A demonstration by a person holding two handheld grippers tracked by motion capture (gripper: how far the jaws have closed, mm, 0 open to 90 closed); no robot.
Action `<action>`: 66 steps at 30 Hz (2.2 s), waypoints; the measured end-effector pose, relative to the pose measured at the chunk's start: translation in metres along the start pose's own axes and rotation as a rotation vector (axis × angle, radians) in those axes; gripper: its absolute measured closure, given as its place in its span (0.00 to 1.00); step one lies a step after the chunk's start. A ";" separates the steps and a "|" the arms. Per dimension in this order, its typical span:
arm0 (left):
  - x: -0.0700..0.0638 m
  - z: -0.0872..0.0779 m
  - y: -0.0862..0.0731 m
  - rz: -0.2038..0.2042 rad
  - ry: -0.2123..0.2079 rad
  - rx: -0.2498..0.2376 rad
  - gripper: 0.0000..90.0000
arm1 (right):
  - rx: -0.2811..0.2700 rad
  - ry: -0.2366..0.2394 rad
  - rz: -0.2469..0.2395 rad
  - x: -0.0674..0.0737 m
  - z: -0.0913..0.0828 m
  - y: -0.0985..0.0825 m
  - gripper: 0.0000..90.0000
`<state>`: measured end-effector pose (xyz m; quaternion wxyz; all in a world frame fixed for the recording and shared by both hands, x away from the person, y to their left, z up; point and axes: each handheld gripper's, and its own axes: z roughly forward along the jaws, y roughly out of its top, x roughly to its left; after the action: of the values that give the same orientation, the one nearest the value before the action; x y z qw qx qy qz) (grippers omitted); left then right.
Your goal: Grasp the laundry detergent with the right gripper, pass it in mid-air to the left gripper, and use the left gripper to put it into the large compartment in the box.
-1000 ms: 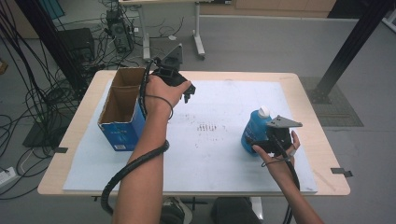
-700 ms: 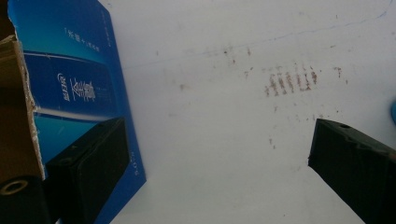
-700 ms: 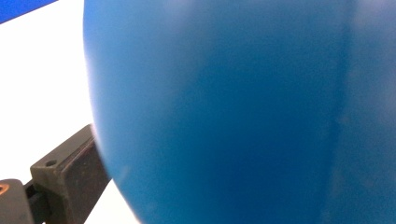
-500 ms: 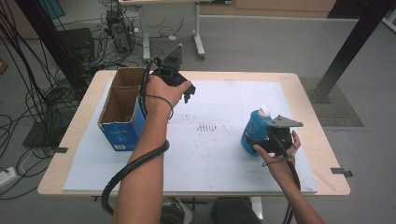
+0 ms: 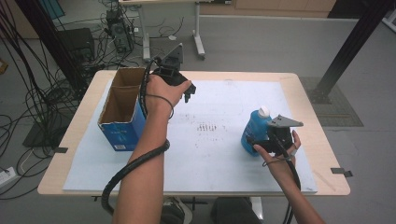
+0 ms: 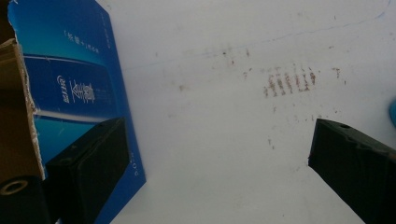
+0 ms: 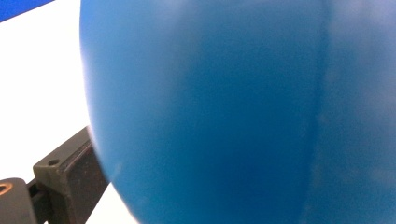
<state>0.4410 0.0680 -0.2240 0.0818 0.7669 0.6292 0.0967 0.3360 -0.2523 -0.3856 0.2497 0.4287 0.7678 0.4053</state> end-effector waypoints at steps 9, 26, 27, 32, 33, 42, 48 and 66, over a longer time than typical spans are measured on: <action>0.001 0.000 -0.001 0.005 0.003 0.001 0.06 | -0.001 -0.002 -0.001 0.000 0.000 0.001 0.02; 0.001 -0.001 -0.001 0.002 0.007 -0.003 0.06 | 0.001 0.003 -0.002 0.000 -0.001 0.001 0.03; 0.001 -0.001 -0.001 0.003 0.007 -0.003 0.06 | 0.001 0.003 -0.001 0.000 0.000 0.001 0.03; 0.002 -0.002 -0.001 0.002 0.009 -0.006 0.06 | 0.002 0.010 -0.002 0.001 0.000 0.001 0.03; 0.002 -0.002 -0.001 0.003 0.009 -0.006 0.06 | 0.002 0.010 -0.002 0.001 0.000 0.001 0.03; 0.003 -0.002 -0.002 -0.002 0.006 -0.005 0.06 | 0.003 0.011 -0.004 0.001 0.000 0.001 0.03; 0.004 -0.003 -0.002 -0.001 0.006 -0.008 0.06 | 0.004 0.012 -0.004 0.001 0.000 0.002 0.03; 0.002 -0.003 -0.001 0.001 0.007 -0.005 0.06 | 0.006 0.010 0.001 0.000 0.000 0.001 0.03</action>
<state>0.4398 0.0699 -0.2216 0.0813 0.7667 0.6288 0.1010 0.3366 -0.2517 -0.3849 0.2442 0.4277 0.7701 0.4053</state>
